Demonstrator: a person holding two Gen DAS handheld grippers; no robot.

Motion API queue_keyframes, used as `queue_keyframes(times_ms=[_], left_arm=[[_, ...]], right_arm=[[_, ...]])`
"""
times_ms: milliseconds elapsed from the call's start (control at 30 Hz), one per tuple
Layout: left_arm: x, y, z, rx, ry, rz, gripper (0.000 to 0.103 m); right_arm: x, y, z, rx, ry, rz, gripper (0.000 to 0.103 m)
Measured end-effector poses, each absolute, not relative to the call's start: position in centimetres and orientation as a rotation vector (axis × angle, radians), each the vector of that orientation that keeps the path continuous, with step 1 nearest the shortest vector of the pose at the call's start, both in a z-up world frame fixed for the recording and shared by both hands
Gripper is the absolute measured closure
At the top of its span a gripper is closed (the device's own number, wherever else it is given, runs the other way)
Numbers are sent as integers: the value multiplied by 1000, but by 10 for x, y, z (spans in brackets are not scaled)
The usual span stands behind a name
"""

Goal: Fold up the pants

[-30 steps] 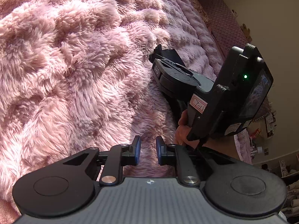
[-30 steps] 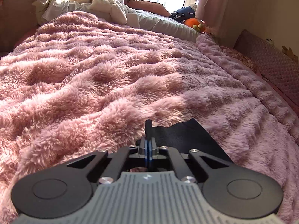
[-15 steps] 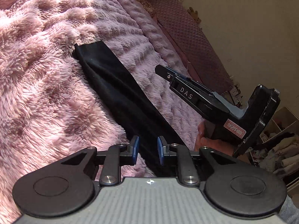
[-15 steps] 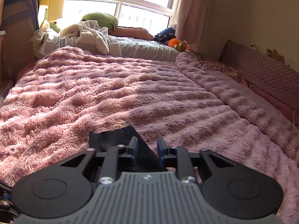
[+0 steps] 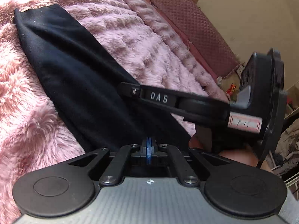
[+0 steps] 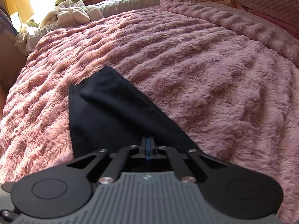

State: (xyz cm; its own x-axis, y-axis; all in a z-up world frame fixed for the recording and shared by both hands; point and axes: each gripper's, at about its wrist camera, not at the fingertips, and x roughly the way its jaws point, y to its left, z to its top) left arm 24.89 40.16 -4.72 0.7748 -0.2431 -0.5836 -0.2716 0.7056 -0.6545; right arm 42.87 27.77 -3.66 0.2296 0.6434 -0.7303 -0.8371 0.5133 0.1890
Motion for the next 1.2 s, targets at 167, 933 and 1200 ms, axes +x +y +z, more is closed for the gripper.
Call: queue_keyframes(times_ms=[167, 933, 1200], left_arm=[[246, 378, -68, -679, 863, 56, 103], [213, 372, -66, -695, 865, 98, 98], [197, 381, -62, -788, 847, 41, 98]], right_arm=[[452, 303, -54, -214, 909, 1027, 103], [442, 177, -48, -187, 859, 791, 103], [465, 2, -46, 101, 847, 318, 103]])
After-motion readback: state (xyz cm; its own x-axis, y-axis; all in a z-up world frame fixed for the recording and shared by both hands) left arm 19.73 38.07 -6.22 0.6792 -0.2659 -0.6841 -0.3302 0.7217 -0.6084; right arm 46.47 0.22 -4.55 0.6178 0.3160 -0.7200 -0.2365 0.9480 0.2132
